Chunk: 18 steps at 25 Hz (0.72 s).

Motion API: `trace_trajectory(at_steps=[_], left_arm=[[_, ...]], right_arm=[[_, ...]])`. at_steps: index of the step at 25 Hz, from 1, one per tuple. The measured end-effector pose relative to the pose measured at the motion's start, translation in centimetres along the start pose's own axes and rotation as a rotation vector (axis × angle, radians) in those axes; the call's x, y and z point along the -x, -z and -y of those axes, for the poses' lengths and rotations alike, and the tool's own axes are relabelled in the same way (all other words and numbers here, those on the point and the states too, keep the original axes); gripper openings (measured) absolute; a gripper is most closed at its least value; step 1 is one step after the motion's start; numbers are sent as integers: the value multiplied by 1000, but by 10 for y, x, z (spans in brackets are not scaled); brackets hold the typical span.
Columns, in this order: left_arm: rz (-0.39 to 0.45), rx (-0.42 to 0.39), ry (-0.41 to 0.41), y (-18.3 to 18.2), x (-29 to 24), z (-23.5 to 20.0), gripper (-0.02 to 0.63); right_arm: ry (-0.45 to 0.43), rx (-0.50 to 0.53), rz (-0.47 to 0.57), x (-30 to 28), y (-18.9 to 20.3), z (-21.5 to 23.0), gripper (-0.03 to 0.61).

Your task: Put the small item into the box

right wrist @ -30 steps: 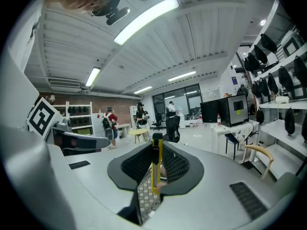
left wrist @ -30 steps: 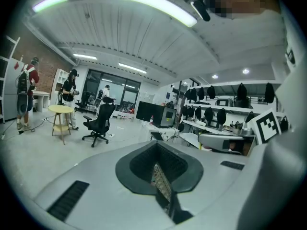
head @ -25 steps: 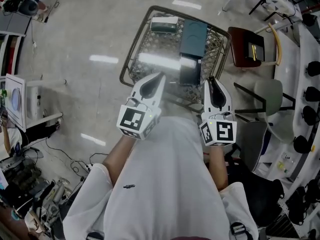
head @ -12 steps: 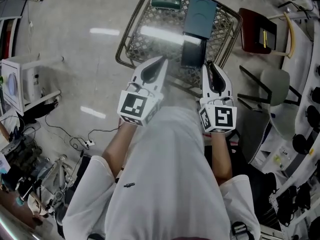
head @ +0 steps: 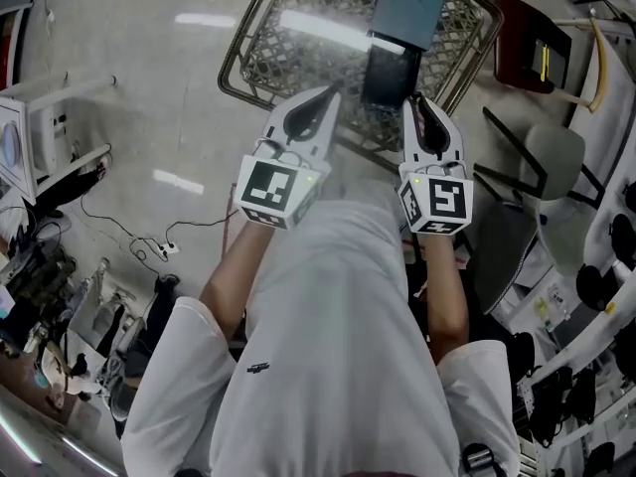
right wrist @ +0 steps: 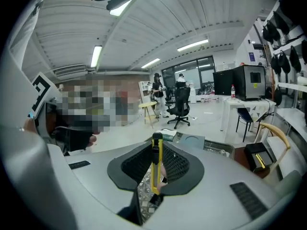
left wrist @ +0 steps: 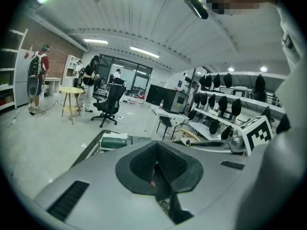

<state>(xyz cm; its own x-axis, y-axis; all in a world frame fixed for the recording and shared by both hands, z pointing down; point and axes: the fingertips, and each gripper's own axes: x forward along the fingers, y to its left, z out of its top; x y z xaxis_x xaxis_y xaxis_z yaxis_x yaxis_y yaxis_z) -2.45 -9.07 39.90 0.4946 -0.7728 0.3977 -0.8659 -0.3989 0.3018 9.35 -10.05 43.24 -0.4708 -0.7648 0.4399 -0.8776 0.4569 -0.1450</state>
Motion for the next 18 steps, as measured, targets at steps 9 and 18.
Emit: trace_trajectory(at_steps=[9, 18], left_arm=[[-42, 28, -8, 34, -21, -15, 2], [-82, 47, -10, 61, -37, -31, 2]], right_arm=[[-43, 90, -88, -44, 44, -1, 55], [-58, 103, -183, -76, 93, 4, 55]])
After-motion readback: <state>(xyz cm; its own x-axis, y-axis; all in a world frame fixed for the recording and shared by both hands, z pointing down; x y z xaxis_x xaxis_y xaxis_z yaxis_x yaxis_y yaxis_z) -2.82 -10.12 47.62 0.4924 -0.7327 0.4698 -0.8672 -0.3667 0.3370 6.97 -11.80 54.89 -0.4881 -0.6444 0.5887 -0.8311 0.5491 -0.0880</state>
